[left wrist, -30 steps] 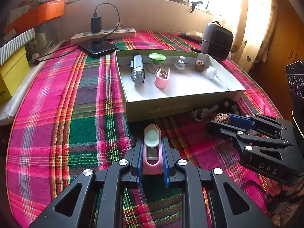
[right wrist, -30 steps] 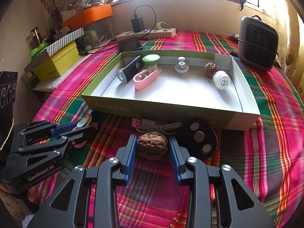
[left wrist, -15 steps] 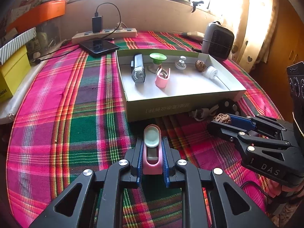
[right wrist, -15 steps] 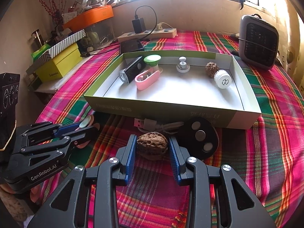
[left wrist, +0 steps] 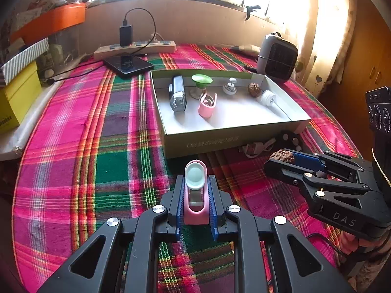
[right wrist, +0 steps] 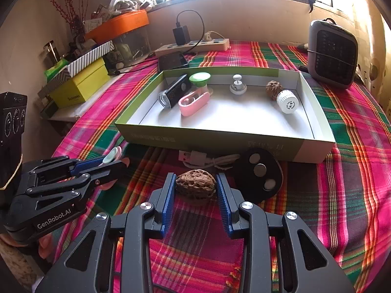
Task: Organize objects
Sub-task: 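Lift the pink holder and walnut and carry both over the box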
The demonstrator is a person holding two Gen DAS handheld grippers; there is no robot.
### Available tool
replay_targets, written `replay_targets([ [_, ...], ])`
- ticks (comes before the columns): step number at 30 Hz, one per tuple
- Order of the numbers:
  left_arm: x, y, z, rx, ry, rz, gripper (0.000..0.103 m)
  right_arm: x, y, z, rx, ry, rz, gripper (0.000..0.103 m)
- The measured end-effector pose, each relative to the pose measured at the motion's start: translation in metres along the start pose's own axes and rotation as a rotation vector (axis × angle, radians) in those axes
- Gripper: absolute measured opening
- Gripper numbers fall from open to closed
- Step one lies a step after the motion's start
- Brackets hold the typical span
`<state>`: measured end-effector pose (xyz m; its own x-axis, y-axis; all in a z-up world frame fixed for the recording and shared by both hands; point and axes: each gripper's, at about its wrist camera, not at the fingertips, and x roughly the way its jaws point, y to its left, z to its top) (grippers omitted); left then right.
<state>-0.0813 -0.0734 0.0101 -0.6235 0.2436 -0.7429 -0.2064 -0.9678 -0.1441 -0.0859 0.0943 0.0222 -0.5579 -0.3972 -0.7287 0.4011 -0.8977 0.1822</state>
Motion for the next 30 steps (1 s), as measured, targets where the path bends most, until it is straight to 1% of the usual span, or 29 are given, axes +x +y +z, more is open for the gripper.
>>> replay_targets([
  [15, -0.017, -0.005, 0.02, -0.004, -0.05, -0.01, 0.016, -0.014, -0.001, 0.013, -0.005, -0.04, 0.004, 0.035],
  [24, -0.011, -0.005, 0.038, -0.014, -0.055, -0.011, 0.016, -0.019, -0.008, 0.034, -0.003, -0.069, 0.001, 0.034],
  [30, -0.001, -0.006, 0.05, -0.01, -0.049, -0.011, 0.016, -0.012, -0.017, 0.051, -0.005, -0.064, 0.001, 0.035],
])
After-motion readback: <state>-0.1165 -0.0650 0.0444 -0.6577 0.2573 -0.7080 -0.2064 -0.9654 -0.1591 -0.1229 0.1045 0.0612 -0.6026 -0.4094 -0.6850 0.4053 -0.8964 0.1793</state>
